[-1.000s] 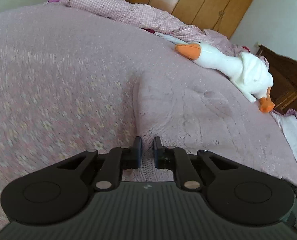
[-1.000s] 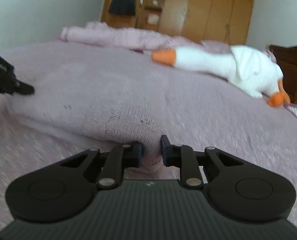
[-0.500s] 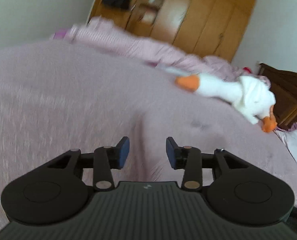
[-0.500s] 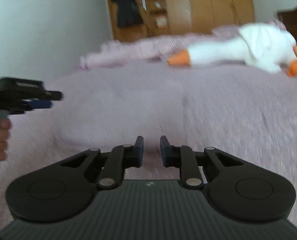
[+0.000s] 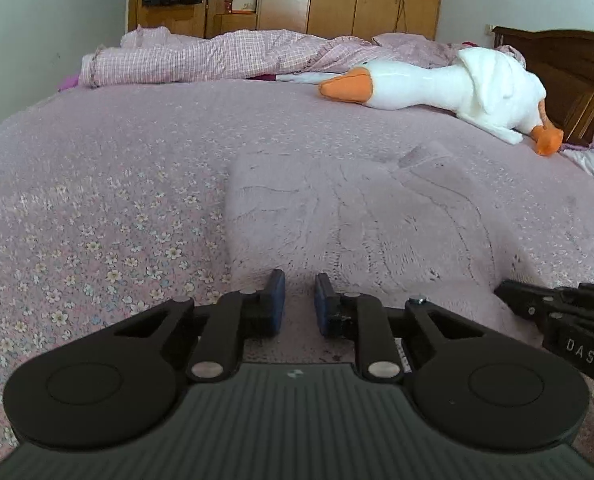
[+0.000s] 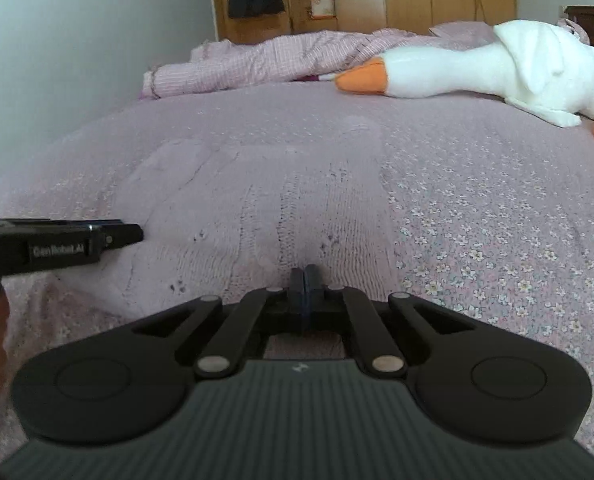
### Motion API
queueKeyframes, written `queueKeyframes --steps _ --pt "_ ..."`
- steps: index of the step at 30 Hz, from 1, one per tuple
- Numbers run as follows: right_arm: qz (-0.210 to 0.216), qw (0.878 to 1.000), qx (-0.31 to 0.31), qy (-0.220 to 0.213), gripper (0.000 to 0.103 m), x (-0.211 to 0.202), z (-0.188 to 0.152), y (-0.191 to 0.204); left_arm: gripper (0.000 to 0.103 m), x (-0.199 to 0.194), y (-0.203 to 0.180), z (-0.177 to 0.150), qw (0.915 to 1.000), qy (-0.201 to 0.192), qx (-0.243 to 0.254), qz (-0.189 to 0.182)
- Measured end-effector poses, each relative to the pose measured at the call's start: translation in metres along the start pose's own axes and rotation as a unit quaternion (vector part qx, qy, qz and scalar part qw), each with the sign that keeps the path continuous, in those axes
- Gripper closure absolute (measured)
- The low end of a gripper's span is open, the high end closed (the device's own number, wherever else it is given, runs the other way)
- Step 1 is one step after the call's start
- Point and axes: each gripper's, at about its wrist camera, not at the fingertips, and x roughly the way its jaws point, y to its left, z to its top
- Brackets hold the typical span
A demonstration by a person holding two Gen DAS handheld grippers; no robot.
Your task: Fold small clothes
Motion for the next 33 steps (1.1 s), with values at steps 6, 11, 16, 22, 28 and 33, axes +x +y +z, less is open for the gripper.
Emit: queueKeyframes --steps 6,11,16,22,28,33 --pt "0.015 0.999 0.009 -0.044 0.1 -0.02 0.038 0.001 0.08 -0.025 -0.001 0.022 0.9986 -0.027 -0.03 -0.035" --pt "0.002 0.998 0.053 -0.034 0.101 0.02 0.063 -0.021 0.08 -0.003 0.001 0.049 0.9992 -0.015 -0.032 -0.02" --pt "-0.013 0.999 0.01 -0.037 0.102 0.029 0.023 -0.026 0.08 0.025 0.022 0.023 0.9966 0.001 -0.068 -0.047" --pt "-0.028 0.999 0.028 -0.023 0.101 0.024 0.04 -0.026 0.08 0.019 0.022 0.032 0.9958 0.003 -0.081 -0.043" --pt "0.03 0.998 0.036 -0.052 0.1 -0.002 0.039 -0.023 0.08 -0.003 0.013 0.039 0.9973 -0.039 -0.05 -0.038" --pt "0.009 0.999 0.041 -0.022 0.103 0.03 0.026 -0.034 0.08 0.021 0.014 0.023 0.9985 0.0 -0.042 -0.035"
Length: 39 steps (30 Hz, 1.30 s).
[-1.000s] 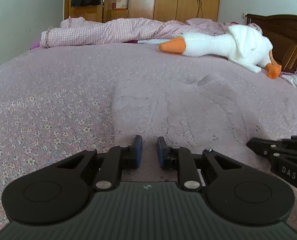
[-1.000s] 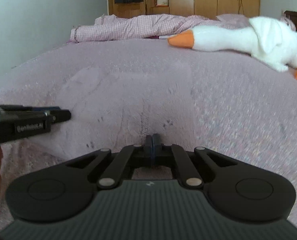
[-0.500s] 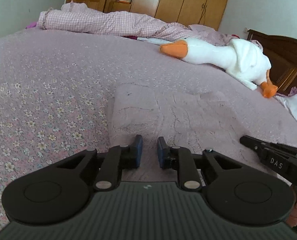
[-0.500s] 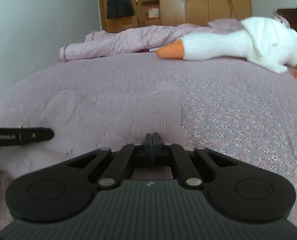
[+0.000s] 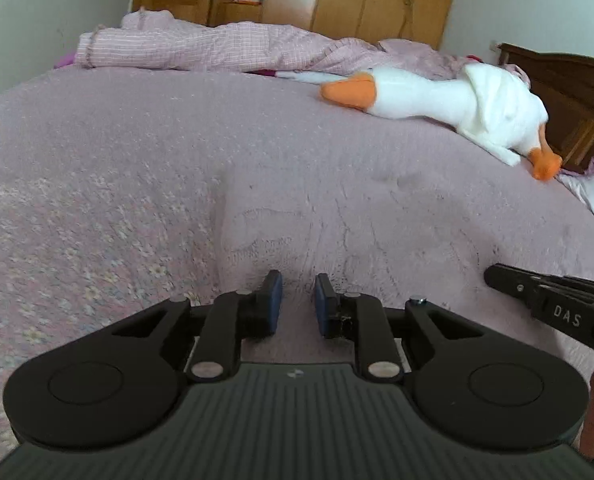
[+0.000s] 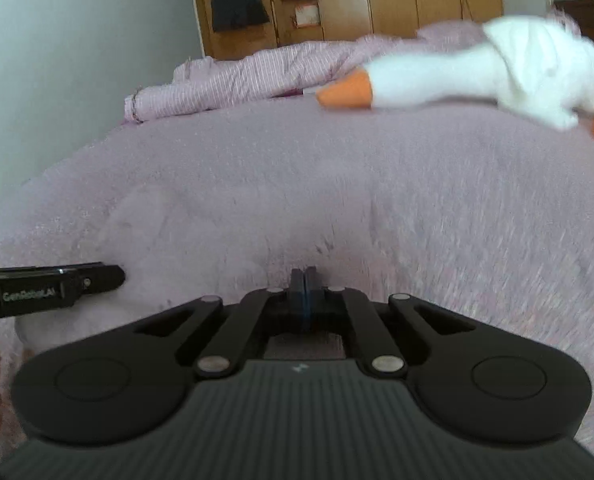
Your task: Fold small clothes
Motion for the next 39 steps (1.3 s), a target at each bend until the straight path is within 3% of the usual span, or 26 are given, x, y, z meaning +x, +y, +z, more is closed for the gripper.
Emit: queueKeyframes --steps 3,6,7,11,14,15,16,18,22,26,30,33,37,39 --pt "-0.004 1.0 -0.016 -0.008 0.102 -0.007 0.0 0.005 0.079 0.0 0.001 0.002 1.0 0.002 -0.003 0.0" --pt "0.028 0.999 0.032 -0.028 0.1 -0.03 -0.003 -0.007 0.078 -0.015 0.005 0.008 0.9998 0.005 -0.017 -0.007" --pt "0.043 0.997 0.058 -0.031 0.097 -0.042 -0.008 -0.014 0.071 -0.025 0.009 0.009 0.9995 0.003 -0.03 -0.013" --pt "0.064 0.992 0.102 -0.039 0.095 -0.085 -0.031 -0.026 0.024 -0.068 0.022 0.001 0.9969 -0.024 -0.071 -0.023" --pt "0.08 0.987 0.136 -0.015 0.088 -0.096 -0.042 -0.036 0.016 -0.092 0.029 -0.017 0.9944 -0.017 -0.098 -0.036" --pt "0.08 0.985 0.155 -0.011 0.072 -0.098 -0.046 -0.041 0.015 -0.097 0.031 -0.024 0.9932 -0.01 -0.108 -0.041" --pt "0.079 0.98 0.181 -0.008 0.048 -0.099 -0.049 -0.046 0.012 -0.101 0.035 -0.032 0.9915 -0.006 -0.122 -0.046" --pt "0.093 0.964 0.248 0.005 0.025 -0.1 -0.057 -0.052 0.009 -0.105 0.039 -0.045 0.9881 0.004 -0.145 -0.052" --pt "0.177 0.923 0.339 0.038 0.022 -0.09 -0.071 -0.036 0.008 -0.099 0.053 -0.052 0.9807 0.021 -0.181 -0.071" --pt "0.21 0.893 0.39 0.084 0.018 -0.053 -0.071 0.006 0.006 -0.096 0.061 -0.045 0.978 0.014 -0.196 -0.071" --pt "0.167 0.896 0.4 0.097 0.019 -0.021 -0.056 0.037 0.006 -0.092 0.07 -0.037 0.9751 0.011 -0.207 -0.078" --pt "0.15 0.885 0.43 0.095 0.016 -0.002 -0.046 0.043 0.005 -0.088 0.078 -0.029 0.9716 0.007 -0.222 -0.081" --pt "0.164 0.871 0.457 0.076 0.017 0.016 -0.043 0.031 0.005 -0.083 0.085 -0.02 0.9684 0.006 -0.235 -0.085" --pt "0.171 0.873 0.452 0.059 0.017 0.017 -0.044 0.032 0.005 -0.081 0.086 -0.016 0.9684 0.004 -0.233 -0.088"
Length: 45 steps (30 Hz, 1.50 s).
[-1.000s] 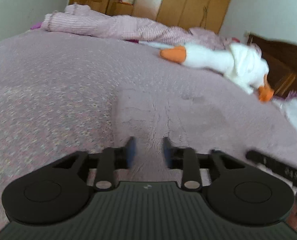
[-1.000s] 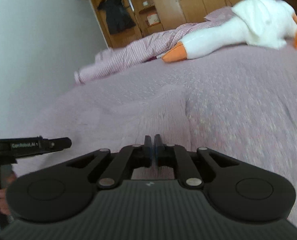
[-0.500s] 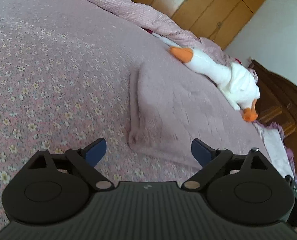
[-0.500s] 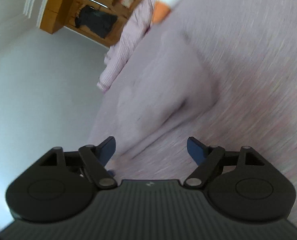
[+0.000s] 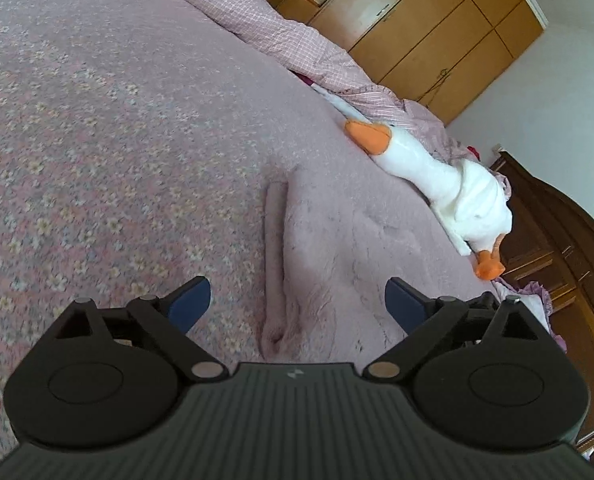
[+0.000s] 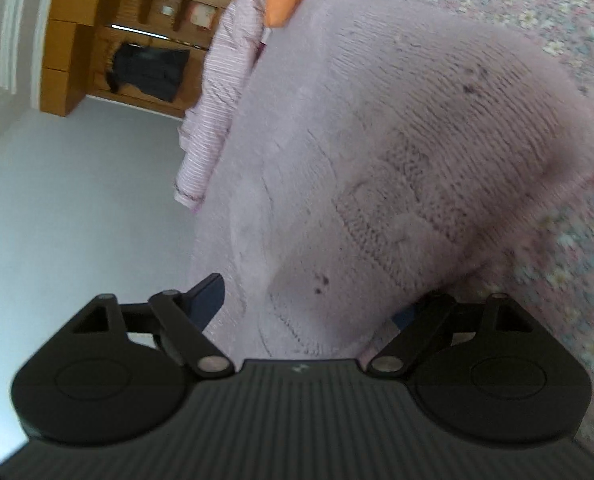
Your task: Fold small clothes
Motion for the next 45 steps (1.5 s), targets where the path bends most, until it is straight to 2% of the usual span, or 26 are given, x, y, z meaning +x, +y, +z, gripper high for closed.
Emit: queueKeyframes --steps 5,7,8,10,13,16,20,22,24,27,29,30,31,38,41,45 --pt "0.009 0.993 -0.119 -0.021 0.016 -0.003 -0.025 0.01 0.005 0.007 0.003 0.004 0.9999 0.007 -0.015 -0.001" --pt "0.006 0.989 -0.142 -0.03 0.019 -0.002 -0.028 0.012 0.005 0.01 0.006 0.003 0.9996 0.013 -0.025 -0.001" --pt "0.001 0.989 -0.145 -0.034 0.022 -0.002 -0.029 0.013 0.005 0.012 0.007 0.003 0.9995 0.015 -0.029 -0.001" --pt "-0.013 0.988 -0.151 -0.034 0.04 -0.001 -0.026 0.014 0.005 0.013 0.009 0.001 0.9993 0.018 -0.034 -0.004" --pt "-0.026 0.987 -0.156 -0.032 0.059 0.005 -0.022 0.015 0.004 0.017 0.01 0.0 0.9988 0.029 -0.037 -0.009" --pt "-0.019 0.99 -0.137 -0.034 0.068 0.0 -0.018 0.009 0.002 0.019 0.008 -0.005 0.9987 0.037 -0.033 -0.014" --pt "0.0 0.995 -0.099 -0.034 0.07 -0.005 -0.009 0.015 0.0 0.022 0.01 -0.01 0.9955 0.058 -0.059 -0.045" --pt "0.009 0.997 -0.064 -0.031 0.07 -0.007 -0.003 0.013 0.0 0.027 0.015 -0.014 0.9881 0.077 -0.103 -0.085" --pt "0.019 0.999 -0.039 -0.029 0.07 -0.009 0.0 0.014 0.0 0.035 0.02 -0.019 0.9763 0.099 -0.149 -0.122" --pt "0.031 0.999 -0.006 -0.026 0.07 -0.008 0.006 0.012 0.0 0.046 0.023 -0.025 0.9611 0.11 -0.201 -0.154" --pt "0.034 0.999 0.009 -0.025 0.07 -0.008 0.005 0.01 0.0 0.055 0.024 -0.029 0.9481 0.119 -0.236 -0.176" --pt "0.036 0.999 0.014 -0.023 0.07 -0.008 0.004 0.009 0.0 0.061 0.024 -0.032 0.9433 0.121 -0.249 -0.184" --pt "0.037 0.999 0.019 -0.021 0.07 -0.009 0.003 0.007 0.0 0.066 0.022 -0.032 0.9426 0.12 -0.251 -0.185" --pt "0.039 0.999 0.031 -0.01 0.071 -0.015 -0.009 -0.007 0.0 0.079 0.014 -0.027 0.9484 0.087 -0.243 -0.184" --pt "0.042 0.999 0.032 -0.006 0.071 -0.019 -0.01 -0.009 0.0 0.08 0.007 -0.025 0.9575 0.087 -0.213 -0.174" --pt "0.057 0.997 0.046 -0.002 0.071 -0.027 -0.006 -0.014 0.0 0.078 -0.01 -0.024 0.9767 0.072 -0.151 -0.134"
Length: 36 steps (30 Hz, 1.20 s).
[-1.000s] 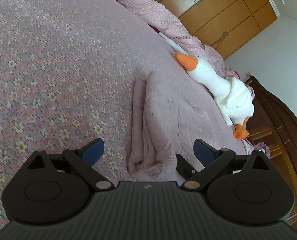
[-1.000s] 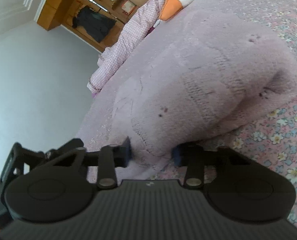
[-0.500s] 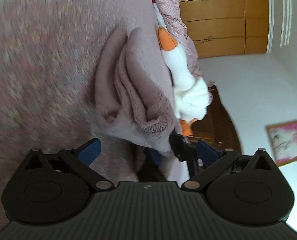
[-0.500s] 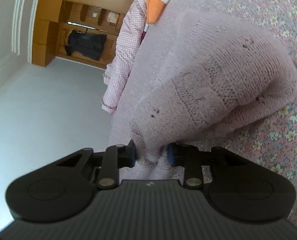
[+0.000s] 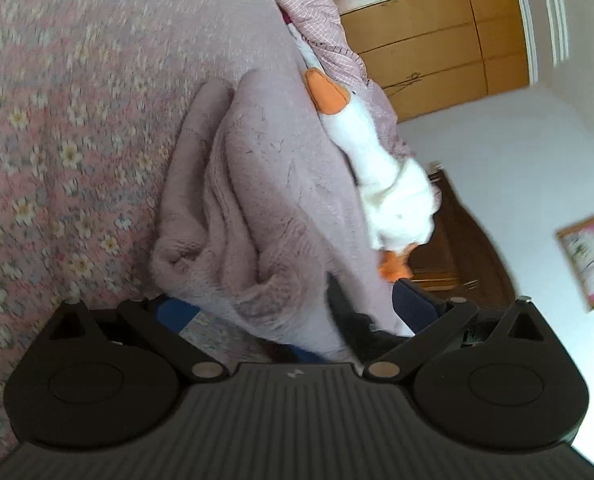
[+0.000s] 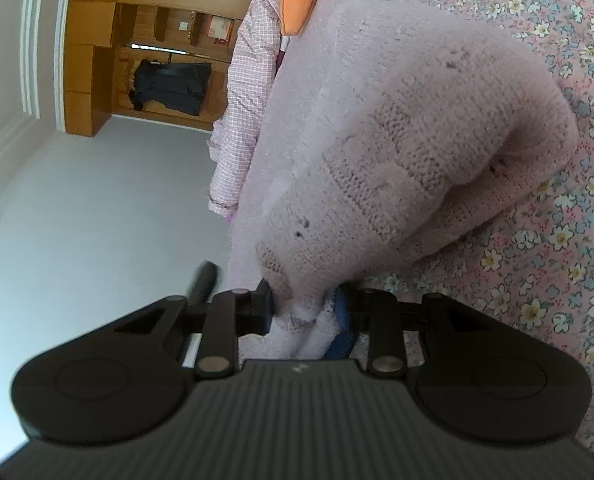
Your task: Fold small clothes
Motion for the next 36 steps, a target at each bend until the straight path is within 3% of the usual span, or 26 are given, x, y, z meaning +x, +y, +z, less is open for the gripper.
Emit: queueKeyframes --steps 7,9,12,13,16,20,24,26,28,31,36 --pt "0.014 1.0 0.016 0.005 0.071 -0.003 0.003 -0.004 0.0 0.008 -0.002 -0.003 0.9991 -0.028 0.029 0.011" --pt "0.012 1.0 0.013 0.008 0.071 -0.004 0.001 -0.006 0.008 0.011 -0.002 -0.001 0.9986 -0.039 0.031 0.021" --pt "-0.004 1.0 -0.004 0.012 0.068 -0.012 -0.003 -0.006 0.033 0.009 -0.003 0.0 0.9971 -0.044 0.045 0.043" --pt "-0.002 1.0 -0.012 0.014 0.059 -0.017 -0.005 -0.006 0.046 0.008 -0.003 0.002 0.9962 -0.049 0.045 0.056" --pt "0.011 0.998 -0.06 0.026 0.027 -0.048 -0.007 -0.005 0.054 0.003 0.0 0.009 0.9956 -0.049 0.043 0.067" --pt "0.0 0.987 -0.159 0.036 0.026 -0.104 0.008 0.002 0.055 -0.001 0.004 0.012 0.9962 -0.04 0.037 0.068" --pt "-0.037 0.981 -0.191 0.009 0.026 -0.133 0.053 0.0 0.057 -0.006 0.006 0.01 0.9959 -0.034 0.04 0.074" --pt "-0.058 0.982 -0.181 0.015 0.026 -0.13 0.078 -0.007 0.059 -0.006 0.004 0.01 0.9952 -0.032 0.048 0.08" --pt "-0.068 0.983 -0.162 0.053 0.026 -0.116 0.093 -0.017 0.06 -0.007 0.004 0.009 0.9953 -0.027 0.046 0.081" --pt "-0.07 0.979 -0.164 0.099 0.027 -0.09 0.093 -0.023 0.06 -0.01 0.008 0.01 0.9959 -0.025 0.035 0.079" --pt "-0.062 0.979 -0.159 0.112 0.026 -0.05 0.091 -0.021 0.06 -0.014 0.016 0.011 0.9967 -0.024 0.025 0.073"
